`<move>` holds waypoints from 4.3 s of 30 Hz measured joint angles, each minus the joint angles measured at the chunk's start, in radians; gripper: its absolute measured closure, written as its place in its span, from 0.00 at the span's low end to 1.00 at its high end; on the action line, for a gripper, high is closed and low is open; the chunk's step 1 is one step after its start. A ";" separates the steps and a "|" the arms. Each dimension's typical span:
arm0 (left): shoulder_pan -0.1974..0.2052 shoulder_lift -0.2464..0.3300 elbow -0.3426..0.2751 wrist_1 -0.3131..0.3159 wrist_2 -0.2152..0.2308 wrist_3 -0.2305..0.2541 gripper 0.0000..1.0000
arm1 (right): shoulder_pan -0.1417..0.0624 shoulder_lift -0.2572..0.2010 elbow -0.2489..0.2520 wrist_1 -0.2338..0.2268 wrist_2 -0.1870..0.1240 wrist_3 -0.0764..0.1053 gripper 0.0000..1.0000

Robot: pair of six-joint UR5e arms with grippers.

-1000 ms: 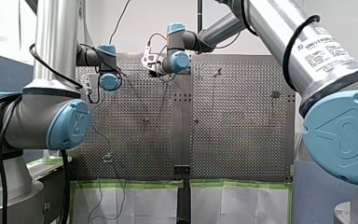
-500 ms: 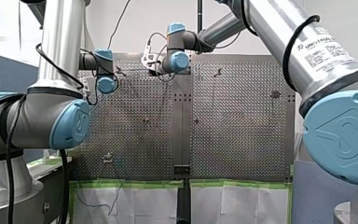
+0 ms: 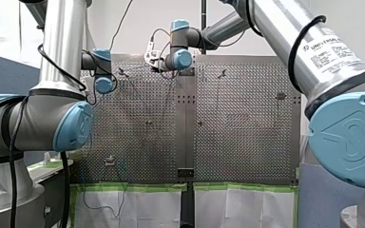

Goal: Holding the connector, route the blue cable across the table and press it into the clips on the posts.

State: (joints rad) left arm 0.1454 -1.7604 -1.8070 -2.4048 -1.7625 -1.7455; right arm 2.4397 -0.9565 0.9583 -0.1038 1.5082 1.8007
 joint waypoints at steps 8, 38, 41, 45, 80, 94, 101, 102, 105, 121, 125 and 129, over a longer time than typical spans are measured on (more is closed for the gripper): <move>0.019 -0.001 0.011 -0.003 0.019 -0.001 1.00 | -0.001 0.000 -0.003 -0.001 0.010 0.005 1.00; 0.042 -0.004 -0.029 -0.077 0.035 -0.102 0.35 | 0.001 0.007 -0.002 0.002 0.067 -0.002 1.00; 0.040 0.013 -0.056 -0.078 0.035 -0.123 0.02 | 0.002 0.015 -0.002 0.003 0.071 -0.003 1.00; 0.039 0.050 -0.091 -0.080 0.035 -0.156 0.02 | 0.002 0.023 -0.002 0.002 0.074 -0.004 1.00; -0.057 0.341 -0.214 -0.293 0.120 -0.207 0.02 | -0.004 0.040 -0.002 0.001 0.087 -0.004 1.00; -0.100 0.337 -0.213 -0.275 0.198 -0.094 0.02 | -0.006 0.043 -0.002 0.001 0.091 -0.004 1.00; -0.111 0.334 -0.202 -0.259 0.209 -0.028 0.02 | -0.007 0.043 -0.002 0.001 0.100 -0.004 1.00; -0.112 0.332 -0.200 -0.259 0.210 -0.021 0.02 | -0.007 0.043 -0.002 0.000 0.100 -0.004 1.00; -0.116 0.325 -0.191 -0.262 0.213 0.001 0.02 | -0.008 0.043 -0.002 0.001 0.100 -0.004 1.00; -0.162 0.312 -0.150 -0.320 0.127 0.112 0.02 | -0.013 0.043 -0.002 0.001 0.125 0.000 1.00; -0.178 0.298 -0.134 -0.329 0.113 0.128 0.02 | -0.013 0.043 -0.002 0.001 0.129 -0.001 1.00; -0.194 0.270 -0.114 -0.338 0.104 0.147 0.02 | -0.013 0.043 -0.001 0.001 0.130 -0.002 1.00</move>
State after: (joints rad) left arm -0.0486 -1.4900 -1.9210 -2.7431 -1.6582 -1.5989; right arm 2.4268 -0.9137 0.9568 -0.1029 1.6383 1.7987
